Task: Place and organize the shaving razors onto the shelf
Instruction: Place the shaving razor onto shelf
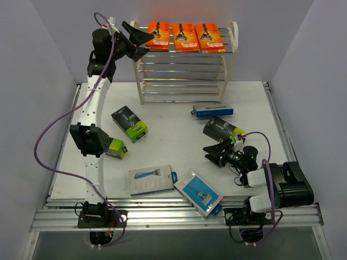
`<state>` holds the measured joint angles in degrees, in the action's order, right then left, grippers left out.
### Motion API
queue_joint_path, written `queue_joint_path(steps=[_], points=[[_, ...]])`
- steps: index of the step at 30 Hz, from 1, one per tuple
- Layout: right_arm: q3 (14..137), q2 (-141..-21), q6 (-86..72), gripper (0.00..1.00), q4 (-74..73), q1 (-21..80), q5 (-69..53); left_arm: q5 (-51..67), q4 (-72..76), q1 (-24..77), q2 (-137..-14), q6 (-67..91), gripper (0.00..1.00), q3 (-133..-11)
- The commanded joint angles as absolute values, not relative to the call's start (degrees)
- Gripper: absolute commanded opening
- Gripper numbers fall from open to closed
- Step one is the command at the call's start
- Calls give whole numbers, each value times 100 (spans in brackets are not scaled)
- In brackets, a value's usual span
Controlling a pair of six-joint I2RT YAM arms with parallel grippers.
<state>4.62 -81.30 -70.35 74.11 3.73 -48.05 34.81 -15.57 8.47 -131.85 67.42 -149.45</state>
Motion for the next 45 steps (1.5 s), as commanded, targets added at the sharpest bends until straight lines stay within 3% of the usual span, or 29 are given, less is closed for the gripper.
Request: queue_joint_path(steps=[1, 15, 27, 35, 45], points=[[483, -8235, -7022, 59, 8455, 325, -4904, 3507, -1081, 809, -13254, 6847, 96, -15258], [369, -8929, -7365, 58, 9474, 325, -4948, 3560, -949, 896, -13333, 6847, 96, -15249], [229, -10105, -8042, 58, 11493, 325, -5027, 3542, -844, 1046, -13430, 6864, 95, -15284], [246, -9792, -7972, 58, 11409, 325, -5045, 3568, -852, 1072, -13421, 6838, 95, -15276], [457, -8825, -7577, 58, 9995, 325, -5115, 3630, -1011, 1002, -13228, 6732, 94, -15039]])
